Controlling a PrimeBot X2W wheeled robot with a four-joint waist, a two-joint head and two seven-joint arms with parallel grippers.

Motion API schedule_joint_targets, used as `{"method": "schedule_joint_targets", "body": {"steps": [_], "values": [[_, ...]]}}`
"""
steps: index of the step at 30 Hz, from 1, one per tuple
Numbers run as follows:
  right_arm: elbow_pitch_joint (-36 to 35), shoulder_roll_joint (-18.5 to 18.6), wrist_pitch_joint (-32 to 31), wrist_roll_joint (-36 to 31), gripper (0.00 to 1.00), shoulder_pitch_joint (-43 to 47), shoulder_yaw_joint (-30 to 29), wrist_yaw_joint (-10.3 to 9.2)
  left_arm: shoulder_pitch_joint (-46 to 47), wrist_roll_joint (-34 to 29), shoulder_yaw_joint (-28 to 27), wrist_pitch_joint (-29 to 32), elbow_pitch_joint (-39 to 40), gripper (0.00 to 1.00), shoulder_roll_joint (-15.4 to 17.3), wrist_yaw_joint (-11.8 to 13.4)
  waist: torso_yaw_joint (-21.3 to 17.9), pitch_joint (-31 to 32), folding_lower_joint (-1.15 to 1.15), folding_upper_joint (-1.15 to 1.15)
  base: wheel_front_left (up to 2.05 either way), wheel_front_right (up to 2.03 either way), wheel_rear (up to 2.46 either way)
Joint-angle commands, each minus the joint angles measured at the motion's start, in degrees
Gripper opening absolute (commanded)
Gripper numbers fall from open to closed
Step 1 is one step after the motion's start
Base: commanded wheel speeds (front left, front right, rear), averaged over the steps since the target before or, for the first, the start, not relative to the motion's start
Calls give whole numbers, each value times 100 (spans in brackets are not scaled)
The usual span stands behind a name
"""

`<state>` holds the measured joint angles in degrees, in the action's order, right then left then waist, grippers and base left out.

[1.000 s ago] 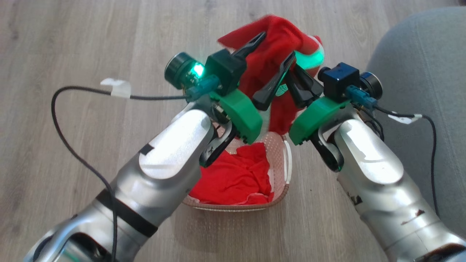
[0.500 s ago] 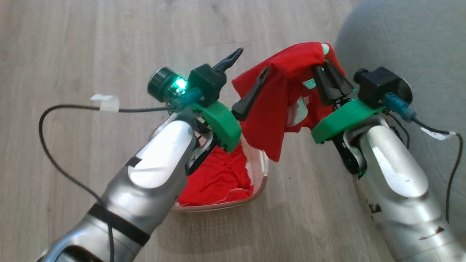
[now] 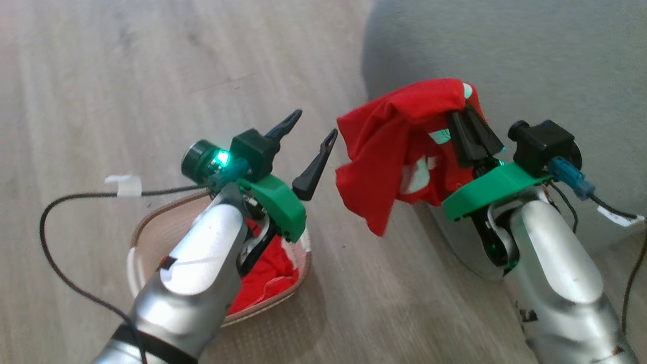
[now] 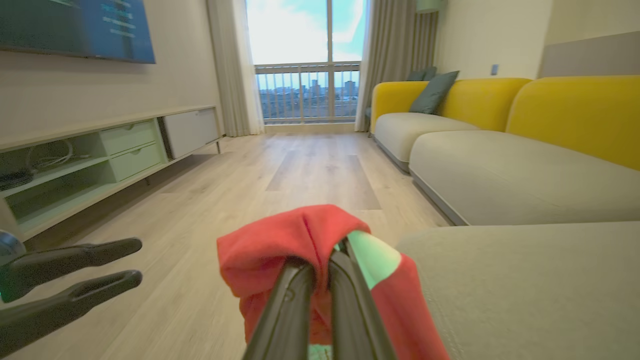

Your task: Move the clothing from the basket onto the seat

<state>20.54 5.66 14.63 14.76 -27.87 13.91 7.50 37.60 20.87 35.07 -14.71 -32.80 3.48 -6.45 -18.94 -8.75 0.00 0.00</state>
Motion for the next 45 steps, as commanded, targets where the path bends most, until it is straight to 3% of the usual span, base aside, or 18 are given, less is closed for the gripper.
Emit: {"method": "schedule_joint_targets", "body": {"steps": [1, 11, 24, 40, 45], "values": [[-273, -62, 37, 35, 0, 12, 29, -1, 66, -57, -256, -29, 173, 100, 101, -30, -423, 127, 0, 0, 0, 0, 0], [-633, 104, 37, -7, 0, 329, -246, -1, -284, -277, -697, -29, 298, 100, 143, -65, -1073, 1, 0, 0, 0, 0, 0], [-661, 517, 37, -207, 0, -632, -1616, -1, -115, -488, -488, -29, 370, 100, 387, -100, -988, -1022, 0, 0, 0, 0, 0], [1195, 1652, 16, -781, 0, -3426, -2912, -1, 430, -242, 235, -29, 565, 100, 992, -103, -464, -2371, 0, 0, 0, 0, 0], [1767, 1944, -208, -1045, 0, -4213, -3730, -1, 593, -210, 392, -29, 613, 100, 1180, -103, -208, -2805, 0, 0, 0, 0, 0]]}}
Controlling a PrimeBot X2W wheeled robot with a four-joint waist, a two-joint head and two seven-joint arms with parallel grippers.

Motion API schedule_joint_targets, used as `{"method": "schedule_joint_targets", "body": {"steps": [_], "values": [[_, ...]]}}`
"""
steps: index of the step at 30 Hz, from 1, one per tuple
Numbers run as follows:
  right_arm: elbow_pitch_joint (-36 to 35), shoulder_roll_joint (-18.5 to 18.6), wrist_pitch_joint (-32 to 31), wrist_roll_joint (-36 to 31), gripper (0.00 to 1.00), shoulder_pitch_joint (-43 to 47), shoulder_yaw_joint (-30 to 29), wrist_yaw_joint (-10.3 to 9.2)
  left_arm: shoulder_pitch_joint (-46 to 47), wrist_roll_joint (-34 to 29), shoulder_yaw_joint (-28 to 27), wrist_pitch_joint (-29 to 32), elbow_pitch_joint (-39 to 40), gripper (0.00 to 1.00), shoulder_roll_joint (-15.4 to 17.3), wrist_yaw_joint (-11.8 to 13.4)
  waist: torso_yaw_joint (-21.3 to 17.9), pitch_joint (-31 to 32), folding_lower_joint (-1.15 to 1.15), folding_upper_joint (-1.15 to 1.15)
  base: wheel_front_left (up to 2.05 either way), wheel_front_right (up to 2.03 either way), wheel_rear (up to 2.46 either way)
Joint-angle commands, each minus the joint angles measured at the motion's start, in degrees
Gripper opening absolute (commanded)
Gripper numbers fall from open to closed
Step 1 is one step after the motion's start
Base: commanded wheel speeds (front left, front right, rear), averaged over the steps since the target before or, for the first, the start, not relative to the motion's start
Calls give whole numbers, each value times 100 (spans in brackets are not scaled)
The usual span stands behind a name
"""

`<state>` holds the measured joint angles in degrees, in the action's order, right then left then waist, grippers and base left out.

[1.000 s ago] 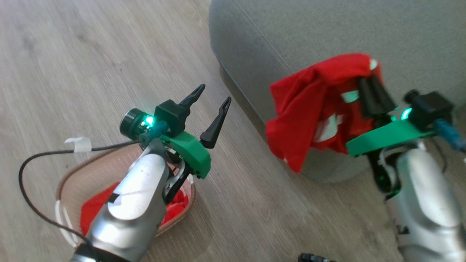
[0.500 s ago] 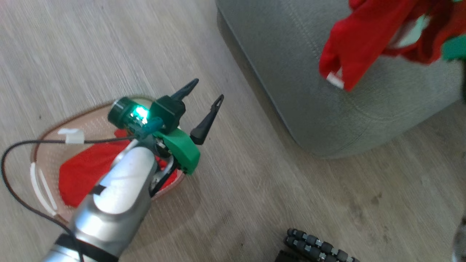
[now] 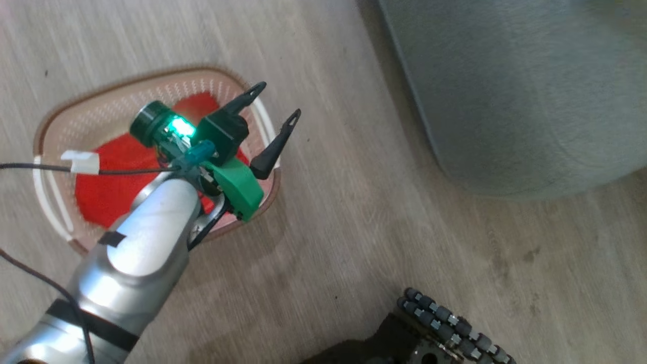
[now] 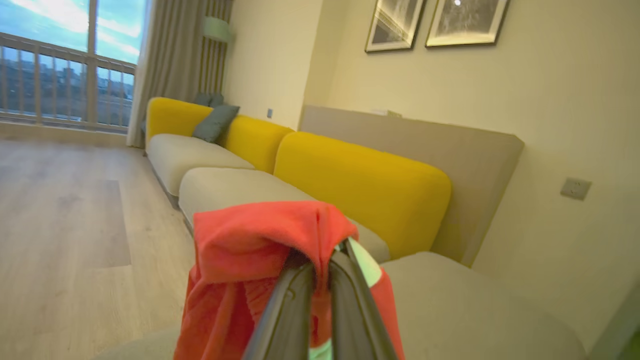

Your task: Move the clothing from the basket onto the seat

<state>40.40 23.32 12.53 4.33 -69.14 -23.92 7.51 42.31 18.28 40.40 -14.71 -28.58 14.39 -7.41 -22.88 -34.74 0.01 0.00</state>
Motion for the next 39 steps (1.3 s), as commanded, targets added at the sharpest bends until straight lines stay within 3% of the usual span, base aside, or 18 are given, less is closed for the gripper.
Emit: {"method": "schedule_joint_targets", "body": {"steps": [1, 8, 15, 19, 21, 31, 39], "values": [[-12, 274, -134, -196, 0, -349, -320, -2, 178, 57, -77, -29, 226, 100, 154, -7, 301, -359, -1, 0, 0, 0, 0], [555, 392, -667, -712, 0, -780, -1657, -2, 249, 76, 12, -29, 333, 100, 329, -7, 646, -838, -1, 0, 0, 0, 0], [912, 104, -686, -1190, 0, -436, -2907, -2, 291, 63, 64, -29, 429, 100, 407, -7, 870, -1100, -1, 0, 0, 0, 0], [1180, -66, -602, -1210, 1, -252, -3077, -2, 297, 78, 45, -29, 436, 100, 380, -7, 937, -1082, -1, 0, 0, 0, 0], [1304, -121, -432, -1163, 100, -144, -2948, -2, 296, 97, 14, -29, 412, 100, 355, -7, 956, -1017, -1, 0, 0, 0, 0], [1817, -90, 133, -539, 100, 473, -1627, -2, 178, 120, -205, -29, 375, 100, 97, -7, 1033, -493, -1, 0, 0, 0, 0], [1396, -103, 242, 432, 100, 1499, -311, -2, -107, 146, -623, -29, 359, 100, -193, -7, 1222, 184, -1, 0, 0, 0, 0]]}}
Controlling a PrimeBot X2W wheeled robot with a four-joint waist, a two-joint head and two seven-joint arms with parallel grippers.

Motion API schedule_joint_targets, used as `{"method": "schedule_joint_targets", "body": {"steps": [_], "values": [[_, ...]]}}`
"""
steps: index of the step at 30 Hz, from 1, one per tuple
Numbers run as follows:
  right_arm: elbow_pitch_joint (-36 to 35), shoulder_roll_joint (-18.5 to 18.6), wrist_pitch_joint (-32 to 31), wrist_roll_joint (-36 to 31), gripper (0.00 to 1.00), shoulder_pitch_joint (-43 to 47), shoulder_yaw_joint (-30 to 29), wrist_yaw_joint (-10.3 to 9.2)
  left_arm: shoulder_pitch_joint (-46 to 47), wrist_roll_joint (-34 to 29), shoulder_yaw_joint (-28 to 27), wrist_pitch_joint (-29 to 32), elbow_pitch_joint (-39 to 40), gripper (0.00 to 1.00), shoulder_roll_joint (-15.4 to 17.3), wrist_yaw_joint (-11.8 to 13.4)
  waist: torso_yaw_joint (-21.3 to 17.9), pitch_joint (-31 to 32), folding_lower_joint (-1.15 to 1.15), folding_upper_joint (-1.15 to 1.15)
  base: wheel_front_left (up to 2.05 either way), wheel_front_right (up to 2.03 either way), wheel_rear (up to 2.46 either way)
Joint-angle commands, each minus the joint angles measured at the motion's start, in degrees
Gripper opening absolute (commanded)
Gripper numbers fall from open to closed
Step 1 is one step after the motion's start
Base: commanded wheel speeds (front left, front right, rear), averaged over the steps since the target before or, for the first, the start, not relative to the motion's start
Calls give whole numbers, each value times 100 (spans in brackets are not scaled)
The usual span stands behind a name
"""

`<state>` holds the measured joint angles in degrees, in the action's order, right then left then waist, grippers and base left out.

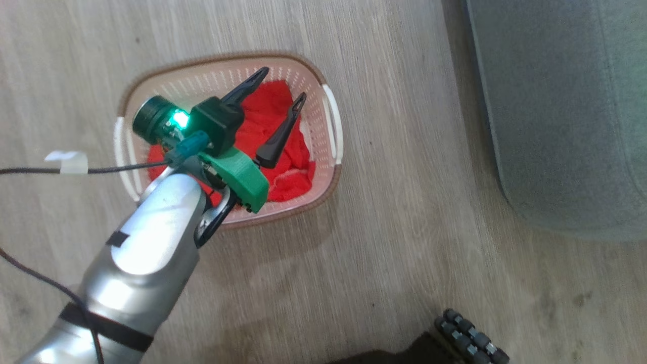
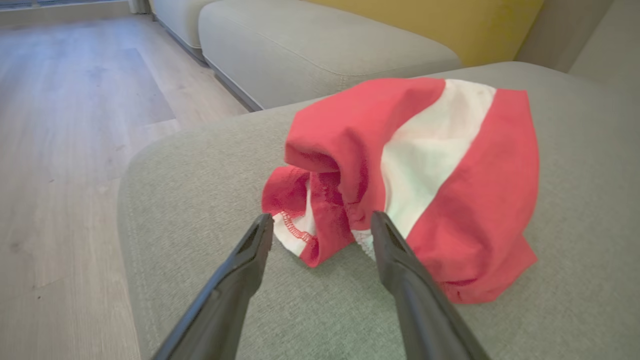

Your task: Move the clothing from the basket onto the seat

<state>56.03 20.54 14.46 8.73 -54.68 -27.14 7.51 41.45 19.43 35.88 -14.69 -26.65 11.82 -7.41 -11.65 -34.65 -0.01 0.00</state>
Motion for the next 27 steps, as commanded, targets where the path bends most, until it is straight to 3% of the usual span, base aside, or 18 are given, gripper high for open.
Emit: {"method": "schedule_joint_targets", "body": {"steps": [1, 13, 27], "values": [[-292, 184, 49, 100, 100, 194, 159, -2, -75, 32, -240, -30, 153, 100, 28, -7, 132, 258, 1, 0, 0, 0, 0], [-1882, -94, 53, 1110, 100, 1711, 1741, -2, -792, -6, -1256, -30, 3, 100, -324, -7, 680, 1260, 1, 0, 0, 0, 0], [-3272, -590, 53, 1163, 100, 2626, 2779, -2, -1426, -281, -2635, -30, -139, 100, -572, 10, 1273, 2049, 1, 0, 0, 0, 0]]}}
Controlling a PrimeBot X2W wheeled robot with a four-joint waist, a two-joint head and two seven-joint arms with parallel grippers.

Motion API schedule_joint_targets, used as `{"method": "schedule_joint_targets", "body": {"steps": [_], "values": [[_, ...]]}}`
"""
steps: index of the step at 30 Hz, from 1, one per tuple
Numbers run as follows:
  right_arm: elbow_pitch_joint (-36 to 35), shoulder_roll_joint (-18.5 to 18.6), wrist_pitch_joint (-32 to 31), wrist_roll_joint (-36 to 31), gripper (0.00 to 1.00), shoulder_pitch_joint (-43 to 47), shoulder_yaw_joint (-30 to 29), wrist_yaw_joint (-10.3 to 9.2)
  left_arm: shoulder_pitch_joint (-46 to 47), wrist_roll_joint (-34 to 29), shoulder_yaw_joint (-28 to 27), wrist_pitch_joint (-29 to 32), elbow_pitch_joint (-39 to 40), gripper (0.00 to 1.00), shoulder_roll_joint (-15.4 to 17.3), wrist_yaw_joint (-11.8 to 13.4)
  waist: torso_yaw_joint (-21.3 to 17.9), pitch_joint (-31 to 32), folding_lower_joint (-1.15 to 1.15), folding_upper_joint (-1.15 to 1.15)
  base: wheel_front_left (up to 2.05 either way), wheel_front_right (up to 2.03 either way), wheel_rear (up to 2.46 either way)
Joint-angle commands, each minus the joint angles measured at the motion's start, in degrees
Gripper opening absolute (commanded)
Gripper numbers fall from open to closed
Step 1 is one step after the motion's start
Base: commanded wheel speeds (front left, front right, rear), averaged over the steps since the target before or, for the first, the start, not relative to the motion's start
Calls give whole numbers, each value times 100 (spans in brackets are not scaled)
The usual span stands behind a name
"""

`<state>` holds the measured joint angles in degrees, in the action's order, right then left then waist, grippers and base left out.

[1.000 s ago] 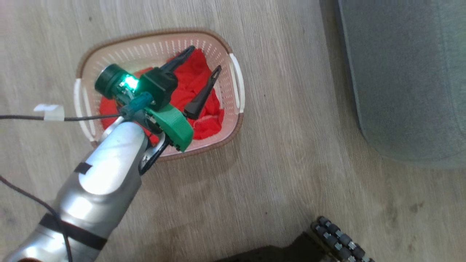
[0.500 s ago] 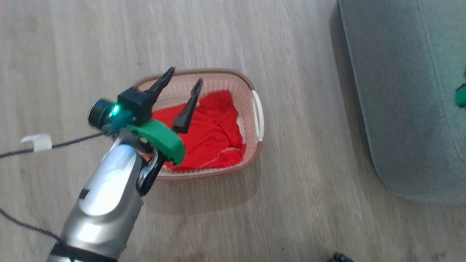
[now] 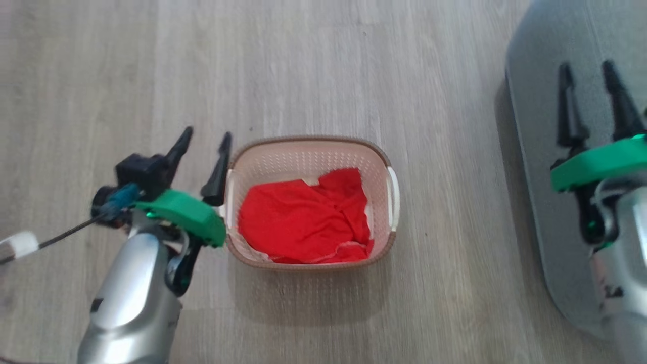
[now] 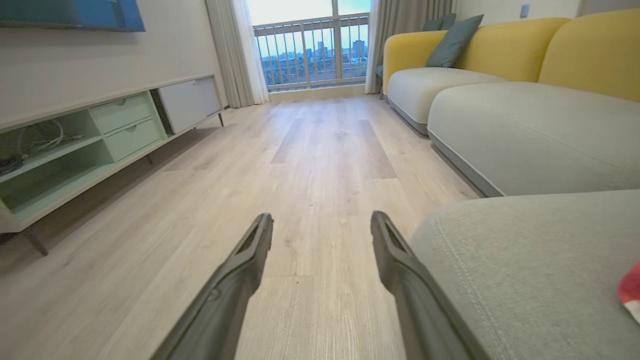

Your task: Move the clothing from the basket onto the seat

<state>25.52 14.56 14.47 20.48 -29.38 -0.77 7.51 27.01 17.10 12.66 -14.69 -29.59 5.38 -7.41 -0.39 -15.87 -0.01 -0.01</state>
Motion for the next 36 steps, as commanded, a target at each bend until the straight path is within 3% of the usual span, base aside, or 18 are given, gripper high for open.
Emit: {"method": "schedule_joint_targets", "body": {"steps": [1, 11, 23, 36], "values": [[-221, 8, 52, -12, 100, 95, 142, -2, 18, -48, -313, -30, 156, 100, 71, 10, 147, 171, 1, 1, 0, 0, 0], [-378, -218, 52, -136, 100, 486, 737, -2, -505, -359, -1147, -30, 242, 100, -45, 18, 294, 684, 1, 1, 0, 0, 0], [-137, -427, 52, -284, 100, 919, 911, -2, -1205, -619, -1785, -30, 430, 100, -178, 7, 51, 1197, 1, 1, 0, 0, 0], [154, -599, 52, -499, 100, 1331, 823, -2, -1787, -746, -1865, -30, 871, 100, -246, 5, 107, 1563, 1, 1, 0, 0, 0]]}}
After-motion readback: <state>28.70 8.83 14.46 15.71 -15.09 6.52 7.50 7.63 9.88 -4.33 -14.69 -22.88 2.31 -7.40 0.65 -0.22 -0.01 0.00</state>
